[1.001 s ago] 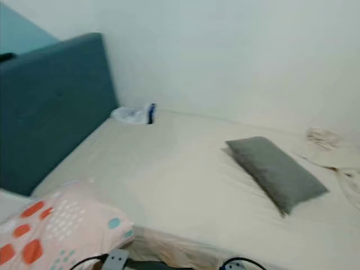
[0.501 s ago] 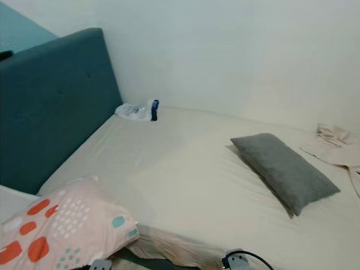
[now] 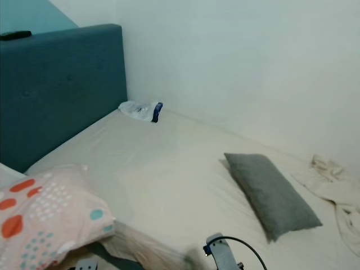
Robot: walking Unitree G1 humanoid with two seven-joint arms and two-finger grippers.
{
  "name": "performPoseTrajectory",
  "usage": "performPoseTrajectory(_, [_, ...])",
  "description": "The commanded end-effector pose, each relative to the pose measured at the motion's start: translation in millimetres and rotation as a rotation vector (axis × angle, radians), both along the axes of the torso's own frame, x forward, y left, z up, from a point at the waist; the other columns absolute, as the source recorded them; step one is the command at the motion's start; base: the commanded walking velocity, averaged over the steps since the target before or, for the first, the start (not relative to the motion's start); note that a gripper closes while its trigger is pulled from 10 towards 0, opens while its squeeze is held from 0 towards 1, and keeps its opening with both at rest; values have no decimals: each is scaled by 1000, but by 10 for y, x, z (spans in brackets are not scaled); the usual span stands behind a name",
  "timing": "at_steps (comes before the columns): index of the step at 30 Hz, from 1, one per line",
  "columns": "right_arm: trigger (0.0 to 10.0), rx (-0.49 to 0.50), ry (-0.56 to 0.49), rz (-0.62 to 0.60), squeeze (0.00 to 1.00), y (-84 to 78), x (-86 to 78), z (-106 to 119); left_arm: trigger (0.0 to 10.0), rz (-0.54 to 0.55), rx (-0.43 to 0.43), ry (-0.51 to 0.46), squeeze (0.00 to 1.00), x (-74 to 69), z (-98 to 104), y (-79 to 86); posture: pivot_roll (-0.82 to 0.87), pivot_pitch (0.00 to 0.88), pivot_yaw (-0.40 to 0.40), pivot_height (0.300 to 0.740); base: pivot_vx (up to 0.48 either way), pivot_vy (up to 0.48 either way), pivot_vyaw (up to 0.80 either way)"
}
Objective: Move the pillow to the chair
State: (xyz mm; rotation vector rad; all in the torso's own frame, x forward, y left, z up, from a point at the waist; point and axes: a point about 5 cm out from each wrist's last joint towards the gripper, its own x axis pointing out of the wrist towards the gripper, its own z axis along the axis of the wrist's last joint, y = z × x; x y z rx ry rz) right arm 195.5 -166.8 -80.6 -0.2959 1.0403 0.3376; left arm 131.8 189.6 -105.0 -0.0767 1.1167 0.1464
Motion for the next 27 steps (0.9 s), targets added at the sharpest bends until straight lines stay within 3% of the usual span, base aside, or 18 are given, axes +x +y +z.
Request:
performPoseTrajectory(1, [10000, -18, 17, 8, 0, -49, -32, -13, 10000, 8, -63, 88, 0, -237, -93, -180, 157, 0, -159, 740, 0, -435, 0])
performPoseTrajectory(11, [10000, -8, 31, -48, 0, -86, -79, -35, 10000, -24, -51, 113, 0, -314, -110, -150, 124, 0, -132, 740, 0, -435, 0])
performPoseTrajectory(24, [10000, -12, 23, -84, 0, -140, -96, -38, 10000, -63, -47, 84, 0, -189, -79, -164, 99, 0, -113, 740, 0, -423, 0])
performPoseTrajectory(27, [10000, 14, -12, -115, 0, -129, -18, 1, 10000, -44, -38, 66, 0, -140, -64, -155, 103, 0, -114, 740, 0, 0, 0])
